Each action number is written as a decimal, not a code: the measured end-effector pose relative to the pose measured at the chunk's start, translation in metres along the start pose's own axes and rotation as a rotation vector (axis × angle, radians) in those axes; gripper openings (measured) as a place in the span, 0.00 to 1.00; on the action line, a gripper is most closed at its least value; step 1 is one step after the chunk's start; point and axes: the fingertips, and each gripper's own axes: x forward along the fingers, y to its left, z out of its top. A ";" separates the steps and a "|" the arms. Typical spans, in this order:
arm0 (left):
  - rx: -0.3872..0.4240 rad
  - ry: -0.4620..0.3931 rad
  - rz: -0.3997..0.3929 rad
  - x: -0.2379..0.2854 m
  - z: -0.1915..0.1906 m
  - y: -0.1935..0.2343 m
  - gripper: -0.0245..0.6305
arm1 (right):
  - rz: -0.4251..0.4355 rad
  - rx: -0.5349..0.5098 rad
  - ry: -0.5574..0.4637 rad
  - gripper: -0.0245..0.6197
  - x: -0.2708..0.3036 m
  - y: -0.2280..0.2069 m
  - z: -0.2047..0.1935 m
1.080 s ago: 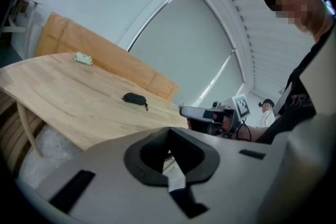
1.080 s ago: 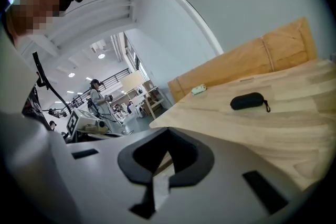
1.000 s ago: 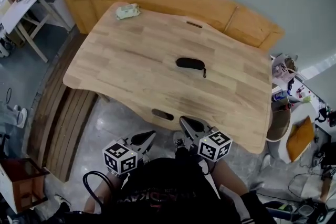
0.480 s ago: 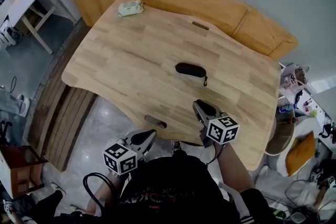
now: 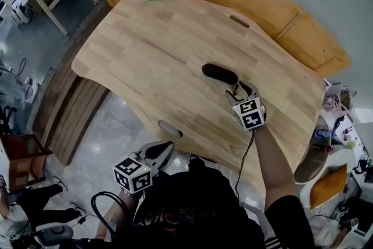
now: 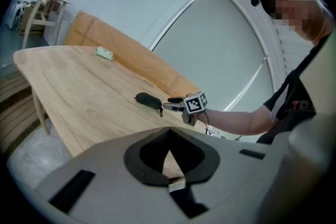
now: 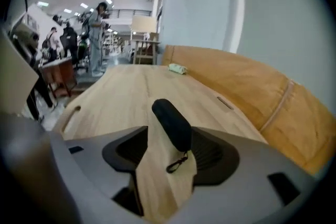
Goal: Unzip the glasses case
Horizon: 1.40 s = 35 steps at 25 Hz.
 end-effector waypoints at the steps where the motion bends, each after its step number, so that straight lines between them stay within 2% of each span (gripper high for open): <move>1: -0.007 -0.001 0.011 0.000 -0.001 0.000 0.05 | 0.007 -0.068 0.033 0.46 0.011 -0.002 -0.002; 5: -0.031 -0.008 0.051 -0.001 -0.004 -0.002 0.05 | 0.041 -0.296 0.131 0.52 0.047 -0.007 -0.010; 8: -0.054 -0.017 0.083 -0.003 -0.004 -0.001 0.05 | 0.073 -0.410 0.187 0.53 0.069 -0.010 -0.014; 13: -0.093 -0.029 0.129 -0.006 -0.011 0.000 0.05 | 0.121 -0.459 0.231 0.54 0.092 -0.012 -0.021; 21: -0.128 -0.056 0.172 -0.007 -0.009 0.002 0.05 | 0.121 -0.477 0.236 0.50 0.105 -0.012 -0.019; 26: -0.123 -0.069 0.166 -0.003 -0.002 0.002 0.05 | 0.112 -0.450 0.149 0.49 0.092 -0.008 -0.002; 35: -0.115 -0.103 0.099 0.013 0.015 -0.004 0.05 | 0.134 -0.398 -0.126 0.48 0.016 0.023 0.047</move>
